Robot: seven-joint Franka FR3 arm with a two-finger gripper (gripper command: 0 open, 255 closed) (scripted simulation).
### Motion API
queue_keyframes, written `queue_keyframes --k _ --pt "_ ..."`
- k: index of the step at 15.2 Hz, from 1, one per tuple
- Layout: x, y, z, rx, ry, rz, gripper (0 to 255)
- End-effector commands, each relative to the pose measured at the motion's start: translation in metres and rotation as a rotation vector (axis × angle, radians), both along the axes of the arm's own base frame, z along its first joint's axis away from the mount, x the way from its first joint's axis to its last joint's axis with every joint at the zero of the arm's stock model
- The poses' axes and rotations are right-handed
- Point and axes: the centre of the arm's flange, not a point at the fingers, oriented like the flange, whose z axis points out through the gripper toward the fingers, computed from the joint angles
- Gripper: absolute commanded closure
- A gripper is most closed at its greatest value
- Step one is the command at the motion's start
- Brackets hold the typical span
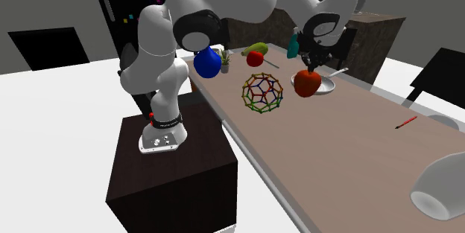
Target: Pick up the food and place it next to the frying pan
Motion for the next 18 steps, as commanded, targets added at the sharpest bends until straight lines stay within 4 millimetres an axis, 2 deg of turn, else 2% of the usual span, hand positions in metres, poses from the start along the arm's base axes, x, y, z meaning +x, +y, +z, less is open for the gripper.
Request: queue_keyframes --k 1,8,15,16,18 --pt "0.0 0.0 -0.009 0.0 -0.001 0.0 255" --pt "0.0 0.0 -0.044 0.0 -0.001 0.0 255" --pt "0.0 0.0 -0.044 0.0 -0.001 0.0 255" --pt "0.0 0.0 -0.044 0.0 -0.001 0.0 0" --pt "0.0 0.0 -0.044 0.0 -0.001 0.0 0"
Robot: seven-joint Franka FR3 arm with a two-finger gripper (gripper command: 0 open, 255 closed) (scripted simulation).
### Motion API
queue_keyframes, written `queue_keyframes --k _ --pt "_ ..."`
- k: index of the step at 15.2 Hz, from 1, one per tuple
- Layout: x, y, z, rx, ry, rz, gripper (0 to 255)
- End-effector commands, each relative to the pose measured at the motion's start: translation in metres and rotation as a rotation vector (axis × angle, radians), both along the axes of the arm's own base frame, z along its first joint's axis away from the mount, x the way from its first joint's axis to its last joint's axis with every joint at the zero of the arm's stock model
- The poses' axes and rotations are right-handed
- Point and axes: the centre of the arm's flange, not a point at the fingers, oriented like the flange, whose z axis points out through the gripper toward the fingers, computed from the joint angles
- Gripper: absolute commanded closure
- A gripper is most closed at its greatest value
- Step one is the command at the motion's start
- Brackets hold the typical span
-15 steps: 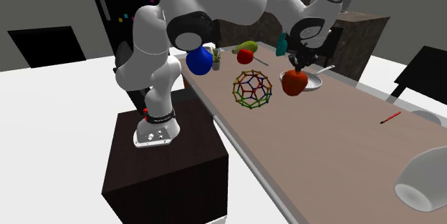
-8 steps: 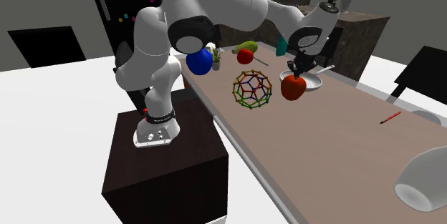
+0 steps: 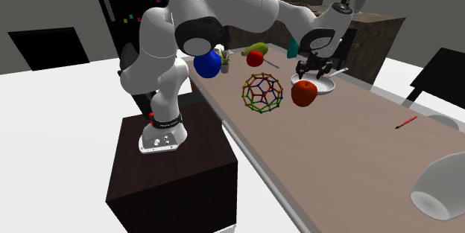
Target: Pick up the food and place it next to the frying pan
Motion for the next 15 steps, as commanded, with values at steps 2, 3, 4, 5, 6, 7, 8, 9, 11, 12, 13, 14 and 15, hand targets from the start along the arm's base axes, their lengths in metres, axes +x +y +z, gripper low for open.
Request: queue_keyframes --k 2,3,4,5,6,7,8,9,11,12,13,14,15 --pt "0.0 0.0 0.0 0.0 0.0 0.0 0" --pt "0.0 0.0 0.0 0.0 0.0 0.0 0" --pt "-0.002 -0.005 0.012 0.0 0.0 0.0 0" --pt "-0.005 -0.01 0.024 0.0 0.0 0.0 0" --pt "-0.007 -0.015 0.036 0.0 0.0 0.0 0" --pt "-0.009 -0.019 0.045 0.0 0.0 0.0 0" --pt "-0.009 -0.019 0.045 0.0 0.0 0.0 0" --pt "-0.009 -0.019 0.045 0.0 0.0 0.0 0" --pt "-0.009 -0.019 0.045 0.0 0.0 0.0 0" --pt "-0.009 -0.019 0.045 0.0 0.0 0.0 0" --pt "-0.009 -0.019 0.045 0.0 0.0 0.0 0" --pt "-0.009 -0.019 0.045 0.0 0.0 0.0 0" --pt "-0.009 -0.019 0.045 0.0 0.0 0.0 0"
